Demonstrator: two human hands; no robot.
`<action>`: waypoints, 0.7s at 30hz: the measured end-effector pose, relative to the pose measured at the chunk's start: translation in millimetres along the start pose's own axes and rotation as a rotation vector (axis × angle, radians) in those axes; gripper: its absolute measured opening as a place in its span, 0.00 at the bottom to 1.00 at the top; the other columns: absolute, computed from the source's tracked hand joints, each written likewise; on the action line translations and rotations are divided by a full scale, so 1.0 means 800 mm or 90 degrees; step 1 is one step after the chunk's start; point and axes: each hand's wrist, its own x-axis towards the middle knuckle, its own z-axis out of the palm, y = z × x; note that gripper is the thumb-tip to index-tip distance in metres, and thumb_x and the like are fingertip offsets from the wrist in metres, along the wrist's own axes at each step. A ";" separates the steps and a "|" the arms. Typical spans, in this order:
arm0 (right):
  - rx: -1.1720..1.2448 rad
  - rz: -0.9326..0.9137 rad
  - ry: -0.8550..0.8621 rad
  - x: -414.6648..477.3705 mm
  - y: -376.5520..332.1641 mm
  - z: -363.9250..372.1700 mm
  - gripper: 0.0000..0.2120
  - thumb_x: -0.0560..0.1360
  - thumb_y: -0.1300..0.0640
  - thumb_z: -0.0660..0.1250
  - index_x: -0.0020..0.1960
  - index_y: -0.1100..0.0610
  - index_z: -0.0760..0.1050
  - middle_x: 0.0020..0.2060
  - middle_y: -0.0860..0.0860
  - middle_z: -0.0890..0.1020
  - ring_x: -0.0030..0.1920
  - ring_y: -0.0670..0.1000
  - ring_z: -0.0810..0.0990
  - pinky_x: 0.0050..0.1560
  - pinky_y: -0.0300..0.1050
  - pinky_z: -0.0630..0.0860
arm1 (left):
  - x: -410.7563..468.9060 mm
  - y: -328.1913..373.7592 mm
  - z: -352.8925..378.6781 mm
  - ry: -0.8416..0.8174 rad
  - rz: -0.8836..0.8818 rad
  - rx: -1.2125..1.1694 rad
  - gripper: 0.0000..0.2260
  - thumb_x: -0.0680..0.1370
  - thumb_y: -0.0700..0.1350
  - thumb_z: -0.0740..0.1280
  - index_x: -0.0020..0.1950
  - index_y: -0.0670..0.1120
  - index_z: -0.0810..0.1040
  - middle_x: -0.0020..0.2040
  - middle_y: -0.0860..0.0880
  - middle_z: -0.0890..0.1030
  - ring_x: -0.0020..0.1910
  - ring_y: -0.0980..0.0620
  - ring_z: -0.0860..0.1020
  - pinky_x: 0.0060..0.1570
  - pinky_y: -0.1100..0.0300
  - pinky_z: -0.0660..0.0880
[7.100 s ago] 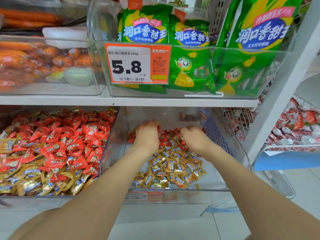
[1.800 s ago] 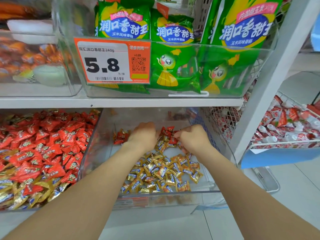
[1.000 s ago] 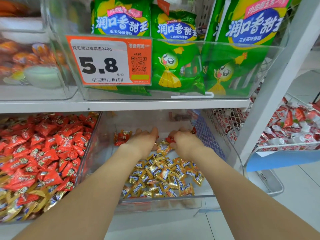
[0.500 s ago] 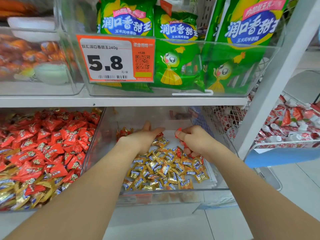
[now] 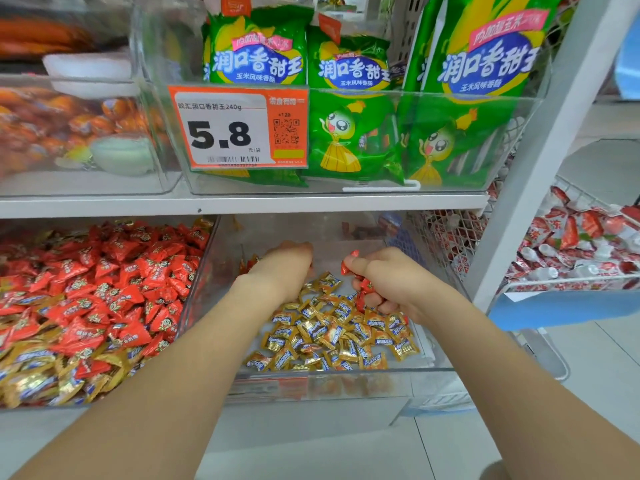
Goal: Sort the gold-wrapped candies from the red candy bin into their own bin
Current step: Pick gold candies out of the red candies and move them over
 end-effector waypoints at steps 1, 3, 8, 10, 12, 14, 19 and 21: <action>0.008 -0.008 -0.008 -0.007 -0.003 0.002 0.17 0.85 0.50 0.65 0.60 0.64 0.79 0.40 0.54 0.77 0.25 0.48 0.68 0.23 0.38 0.59 | -0.011 0.005 -0.009 0.033 -0.002 -0.021 0.08 0.81 0.36 0.68 0.56 0.45 0.73 0.52 0.44 0.77 0.48 0.43 0.79 0.45 0.53 0.74; 0.016 -0.033 -0.026 -0.027 -0.010 0.010 0.17 0.86 0.49 0.65 0.59 0.64 0.80 0.38 0.53 0.78 0.26 0.48 0.69 0.23 0.38 0.60 | -0.044 0.017 -0.030 0.087 0.007 -0.083 0.04 0.83 0.41 0.68 0.54 0.47 0.73 0.50 0.45 0.79 0.48 0.40 0.80 0.47 0.48 0.78; -0.184 -0.247 0.060 -0.069 -0.034 0.061 0.14 0.85 0.46 0.65 0.49 0.53 0.82 0.30 0.44 0.81 0.29 0.46 0.77 0.34 0.43 0.74 | -0.143 0.003 -0.070 0.256 0.056 -0.104 0.06 0.84 0.45 0.66 0.55 0.55 0.71 0.50 0.52 0.73 0.48 0.48 0.75 0.48 0.49 0.74; -0.282 -0.384 0.136 -0.082 -0.044 0.098 0.11 0.84 0.46 0.65 0.55 0.50 0.83 0.38 0.44 0.85 0.40 0.47 0.81 0.44 0.46 0.74 | -0.171 -0.027 -0.079 0.323 0.027 -0.065 0.09 0.82 0.43 0.68 0.55 0.54 0.70 0.49 0.53 0.71 0.47 0.47 0.74 0.46 0.48 0.74; -0.311 -0.497 0.151 -0.097 -0.053 0.141 0.11 0.84 0.48 0.64 0.60 0.50 0.81 0.47 0.45 0.84 0.48 0.49 0.81 0.51 0.48 0.74 | -0.189 -0.070 -0.080 0.354 -0.031 0.005 0.14 0.79 0.38 0.71 0.55 0.53 0.70 0.48 0.51 0.69 0.45 0.45 0.74 0.44 0.46 0.74; -0.372 -0.567 0.113 -0.102 -0.061 0.187 0.12 0.85 0.47 0.60 0.64 0.50 0.77 0.53 0.47 0.78 0.53 0.53 0.79 0.55 0.53 0.75 | -0.203 -0.116 -0.080 0.350 -0.099 0.073 0.18 0.76 0.35 0.73 0.58 0.51 0.71 0.50 0.49 0.71 0.47 0.43 0.74 0.43 0.45 0.75; -0.585 -0.665 0.139 -0.066 -0.088 0.271 0.13 0.86 0.50 0.59 0.65 0.54 0.74 0.57 0.53 0.73 0.49 0.60 0.75 0.51 0.61 0.77 | -0.209 -0.209 -0.088 0.327 -0.185 0.153 0.17 0.82 0.51 0.69 0.69 0.46 0.75 0.60 0.39 0.77 0.56 0.33 0.74 0.51 0.39 0.75; -0.609 -0.656 0.166 -0.047 -0.105 0.290 0.12 0.85 0.53 0.63 0.67 0.53 0.74 0.58 0.54 0.76 0.53 0.62 0.76 0.54 0.60 0.77 | -0.203 -0.232 -0.083 0.196 -0.263 0.097 0.27 0.84 0.62 0.57 0.81 0.55 0.62 0.76 0.42 0.68 0.71 0.32 0.66 0.67 0.37 0.66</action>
